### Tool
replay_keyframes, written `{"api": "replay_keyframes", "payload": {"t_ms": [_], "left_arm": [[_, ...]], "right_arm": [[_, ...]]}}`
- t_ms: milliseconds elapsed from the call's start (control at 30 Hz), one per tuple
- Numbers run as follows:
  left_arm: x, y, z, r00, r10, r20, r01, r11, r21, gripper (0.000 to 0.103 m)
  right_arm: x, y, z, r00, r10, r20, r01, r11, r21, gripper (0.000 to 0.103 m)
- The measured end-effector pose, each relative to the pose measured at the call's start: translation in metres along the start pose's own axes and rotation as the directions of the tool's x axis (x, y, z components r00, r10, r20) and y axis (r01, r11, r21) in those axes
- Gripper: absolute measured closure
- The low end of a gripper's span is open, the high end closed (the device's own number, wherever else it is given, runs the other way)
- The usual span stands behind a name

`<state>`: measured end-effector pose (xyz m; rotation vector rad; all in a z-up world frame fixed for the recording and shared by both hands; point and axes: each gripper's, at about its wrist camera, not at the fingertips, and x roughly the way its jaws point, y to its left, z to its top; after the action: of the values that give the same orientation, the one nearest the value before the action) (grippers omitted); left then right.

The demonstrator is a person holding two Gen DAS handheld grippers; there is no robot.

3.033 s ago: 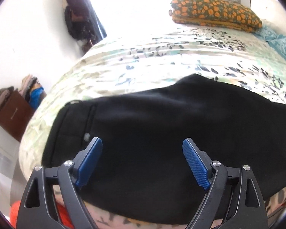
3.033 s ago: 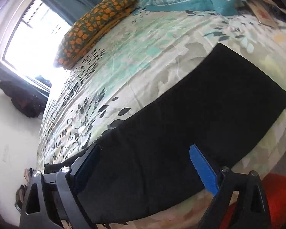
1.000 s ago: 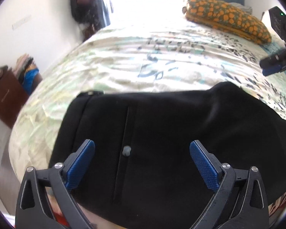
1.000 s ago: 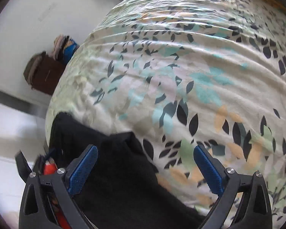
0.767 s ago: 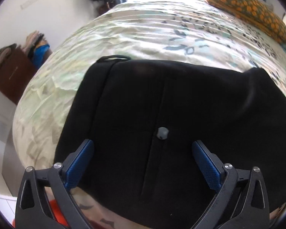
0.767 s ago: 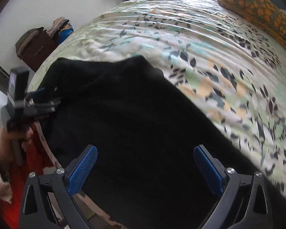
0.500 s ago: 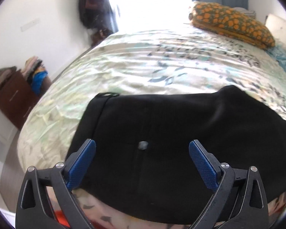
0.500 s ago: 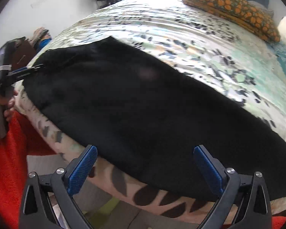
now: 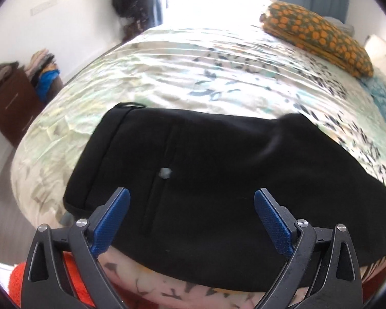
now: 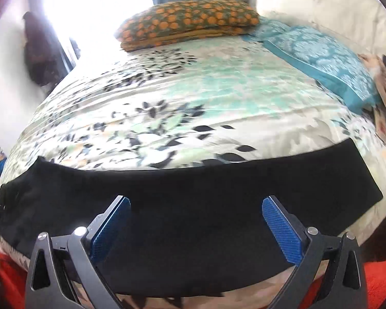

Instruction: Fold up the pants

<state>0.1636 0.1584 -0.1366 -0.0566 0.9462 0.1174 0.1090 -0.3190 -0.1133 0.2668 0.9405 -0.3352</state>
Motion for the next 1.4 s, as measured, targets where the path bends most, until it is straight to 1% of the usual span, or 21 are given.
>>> {"api": "replay_keyframes", "payload": {"t_ms": [67, 100, 133, 167, 233, 300, 367, 433, 467, 533, 600, 667, 733, 767, 833, 933, 1033, 1133, 1233, 1300, 1400], "left_arm": [[0.002, -0.035, -0.009, 0.999, -0.027, -0.020, 0.030, 0.989, 0.142, 0.005], [0.010, -0.054, -0.015, 0.999, 0.007, -0.042, 0.002, 0.975, 0.222, 0.004], [0.025, -0.068, -0.022, 0.992, 0.098, -0.081, -0.071, 0.956, 0.283, 0.004], [0.045, -0.070, -0.025, 0.978, 0.160, -0.132, -0.116, 0.949, 0.294, 0.000], [0.056, -0.051, -0.013, 0.979, 0.112, -0.172, -0.092, 0.988, 0.123, 0.000], [0.058, -0.043, -0.001, 0.976, 0.106, -0.193, -0.100, 0.994, 0.042, 0.001], [0.054, -0.047, -0.004, 0.980, 0.116, -0.164, -0.107, 0.993, 0.058, 0.001], [0.043, -0.049, -0.007, 0.985, 0.137, -0.106, -0.127, 0.987, 0.093, 0.003], [0.035, -0.051, -0.004, 0.988, 0.135, -0.071, -0.128, 0.987, 0.100, 0.003], [0.014, -0.058, 0.001, 0.997, 0.069, 0.028, -0.071, 0.991, 0.110, 0.003], [0.000, -0.071, -0.004, 0.996, 0.026, 0.084, -0.040, 0.985, 0.167, 0.002], [0.010, -0.085, -0.009, 0.997, 0.052, 0.050, -0.062, 0.969, 0.240, 0.002], [0.039, -0.089, -0.018, 0.986, 0.164, -0.041, -0.147, 0.951, 0.274, 0.002], [0.049, -0.082, -0.019, 0.982, 0.172, -0.075, -0.149, 0.959, 0.241, 0.002], [0.051, -0.060, -0.012, 0.988, 0.116, -0.099, -0.108, 0.990, 0.087, 0.002], [0.048, -0.047, -0.004, 0.993, 0.095, -0.068, -0.096, 0.995, -0.022, 0.003], [0.055, -0.048, -0.007, 0.990, 0.104, -0.092, -0.106, 0.994, -0.016, 0.003], [0.055, -0.059, -0.014, 0.984, 0.157, -0.081, -0.152, 0.986, 0.066, 0.003], [0.054, -0.059, -0.017, 0.985, 0.153, -0.075, -0.148, 0.986, 0.072, 0.002], [0.050, -0.057, -0.020, 0.986, 0.153, -0.073, -0.148, 0.987, 0.066, 0.001], [0.047, -0.051, -0.020, 0.985, 0.154, -0.071, -0.149, 0.986, 0.071, 0.001]], "right_arm": [[0.011, -0.016, -0.004, 0.999, -0.003, -0.045, 0.003, 1.000, -0.006, 0.001], [0.018, -0.018, -0.009, 0.997, -0.005, -0.071, 0.003, 1.000, -0.027, 0.001], [0.026, -0.017, -0.014, 0.994, 0.002, -0.114, -0.008, 0.998, -0.057, 0.001], [0.038, -0.015, -0.021, 0.985, -0.011, -0.173, -0.004, 0.996, -0.090, 0.001], [0.066, -0.018, -0.039, 0.955, -0.108, -0.275, 0.066, 0.985, -0.157, 0.000], [0.064, -0.037, -0.037, 0.974, -0.097, -0.205, 0.077, 0.991, -0.106, 0.000], [0.061, -0.049, -0.031, 0.968, -0.162, -0.194, 0.145, 0.985, -0.095, 0.000], [0.047, -0.054, -0.026, 0.975, -0.163, -0.152, 0.149, 0.984, -0.100, 0.000], [0.038, -0.055, -0.024, 0.982, -0.145, -0.124, 0.133, 0.986, -0.103, 0.000], [0.023, -0.051, -0.022, 0.994, -0.071, -0.086, 0.063, 0.993, -0.097, 0.000], [0.023, -0.042, -0.025, 0.995, 0.005, -0.104, -0.015, 0.995, -0.098, 0.000], [0.045, -0.034, -0.031, 0.983, 0.024, -0.184, -0.041, 0.995, -0.087, 0.000], [0.063, -0.035, -0.037, 0.971, -0.003, -0.238, -0.013, 0.998, -0.066, 0.000], [0.062, -0.034, -0.036, 0.977, -0.024, -0.213, 0.007, 0.997, -0.080, 0.000], [0.058, -0.033, -0.028, 0.973, -0.081, -0.215, 0.059, 0.992, -0.110, 0.000], [0.034, -0.046, -0.013, 0.990, -0.079, -0.115, 0.066, 0.992, -0.112, 0.000], [0.034, -0.072, -0.009, 0.985, -0.117, -0.124, 0.113, 0.993, -0.040, 0.000], [0.064, -0.105, -0.024, 0.960, -0.094, -0.265, 0.125, 0.987, 0.104, 0.000], [0.044, -0.105, -0.015, 0.980, -0.102, -0.171, 0.122, 0.986, 0.115, 0.000], [0.030, -0.114, -0.012, 0.996, -0.042, -0.083, 0.057, 0.979, 0.193, 0.000], [0.053, -0.143, -0.028, 0.984, 0.065, -0.169, 0.005, 0.922, 0.386, 0.000]]}}
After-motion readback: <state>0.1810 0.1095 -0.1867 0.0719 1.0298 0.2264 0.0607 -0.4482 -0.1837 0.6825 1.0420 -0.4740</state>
